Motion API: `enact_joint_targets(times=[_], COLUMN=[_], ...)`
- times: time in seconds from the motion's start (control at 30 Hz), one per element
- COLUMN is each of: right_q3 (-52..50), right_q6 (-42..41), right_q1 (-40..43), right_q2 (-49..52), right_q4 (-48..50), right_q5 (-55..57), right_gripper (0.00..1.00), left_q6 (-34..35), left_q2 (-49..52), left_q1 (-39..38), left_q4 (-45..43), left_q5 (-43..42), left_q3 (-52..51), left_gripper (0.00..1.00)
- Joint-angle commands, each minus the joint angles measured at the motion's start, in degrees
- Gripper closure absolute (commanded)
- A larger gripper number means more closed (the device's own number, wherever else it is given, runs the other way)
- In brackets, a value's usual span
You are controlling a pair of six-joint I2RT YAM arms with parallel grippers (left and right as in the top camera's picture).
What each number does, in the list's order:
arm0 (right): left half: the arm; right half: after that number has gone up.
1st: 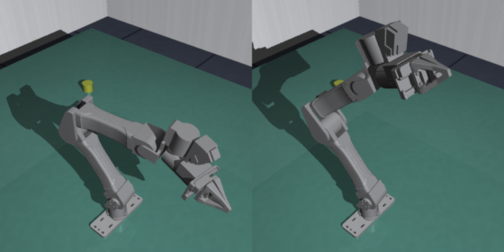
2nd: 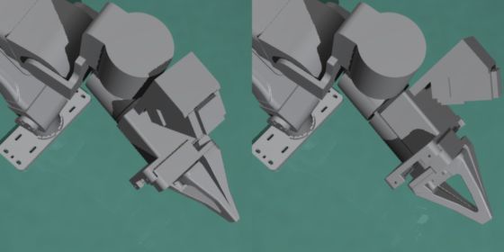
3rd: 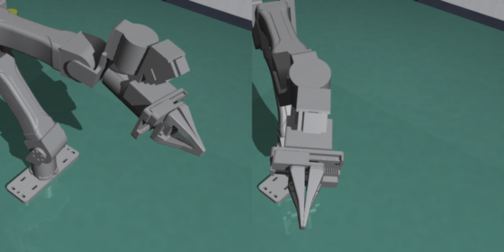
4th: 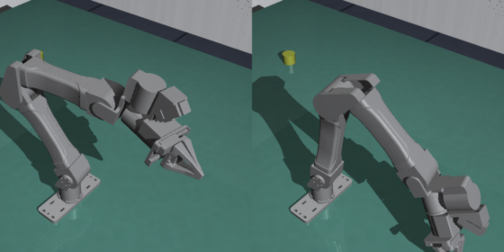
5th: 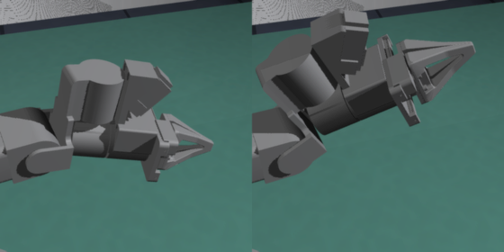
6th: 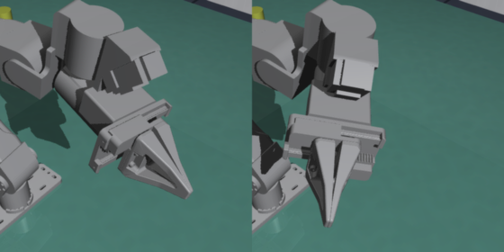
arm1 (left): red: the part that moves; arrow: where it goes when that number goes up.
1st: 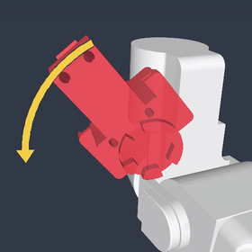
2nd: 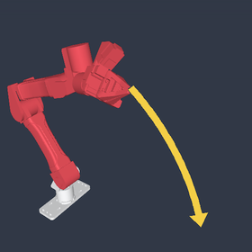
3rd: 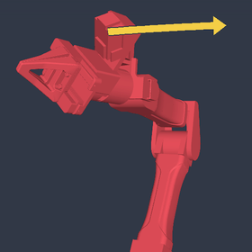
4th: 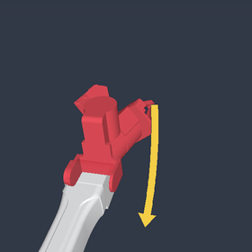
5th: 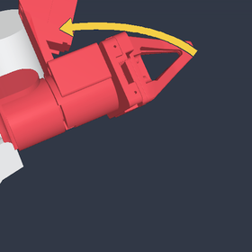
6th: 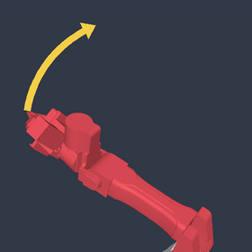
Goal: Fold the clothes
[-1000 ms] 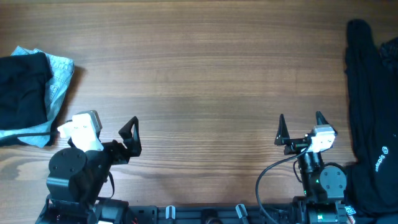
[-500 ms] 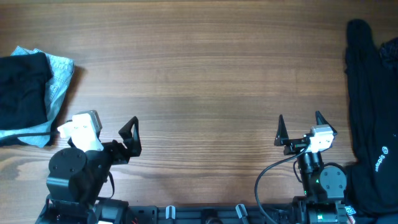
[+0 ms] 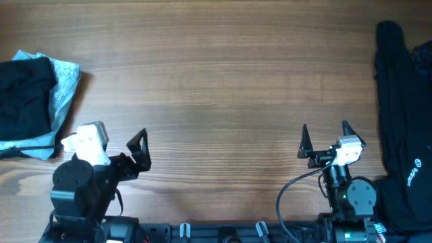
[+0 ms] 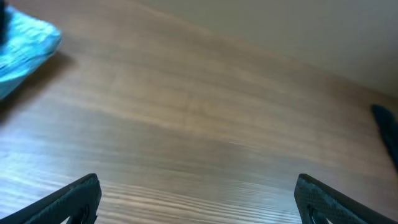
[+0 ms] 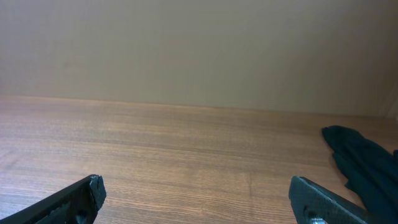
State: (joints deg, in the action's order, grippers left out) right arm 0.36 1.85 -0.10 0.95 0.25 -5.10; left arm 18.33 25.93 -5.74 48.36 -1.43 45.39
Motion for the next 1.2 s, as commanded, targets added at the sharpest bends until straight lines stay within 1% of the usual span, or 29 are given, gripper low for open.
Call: enact_joint_targets(times=[0.0,0.1,0.23,0.3,0.47,0.57,0.67,0.77,1.17], right_q3=[-0.04,-0.04,-0.04,-0.04,-0.04,-0.04,-0.04,-0.04,-0.04], right_q6=[1.14,1.14,1.14,1.14,1.16,1.14,1.16,1.16,1.14], right_q1=[-0.33,-0.33,-0.33,-0.33,-0.33,-0.33,-0.33,-0.33,-0.33], right_q2=[0.07,0.07,0.07,0.07,0.07,0.07,0.07,0.07,0.07], right_q4=[0.11,0.13,0.11,0.11,0.11,0.11,0.11,0.11,0.11], right_q5=[-0.96,-0.96,-0.96,-0.96,-0.96,-0.96,-0.96,-0.96,-0.96], right_gripper=[0.00,0.00,0.00,0.00,0.00,0.00,0.00,0.00,0.00], left_q6=[-0.70,-0.72,-0.72,-0.72,-0.76,-0.83,-1.60,-1.38,-1.38], left_q2=[-2.54,-7.61,-14.51,-18.47,-25.31,-25.77,-25.77,-25.77,-25.53], left_q1=[3.80,5.92,6.01,6.01,6.03,6.01,6.08,6.08,6.08], left_q4=[-0.87,-6.34,-14.34,-20.09,-35.01,-45.44,-46.25,-44.28,-44.30], left_q5=[-0.72,-0.70,-0.70,-0.70,-0.61,0.50,2.80,2.32,2.34], left_q3=[-3.48,-10.23,-20.55,-26.99,-38.77,-44.41,-45.05,-45.05,-45.05], left_gripper=[0.00,0.00,0.00,0.00,0.00,0.00,0.00,0.00,0.00])
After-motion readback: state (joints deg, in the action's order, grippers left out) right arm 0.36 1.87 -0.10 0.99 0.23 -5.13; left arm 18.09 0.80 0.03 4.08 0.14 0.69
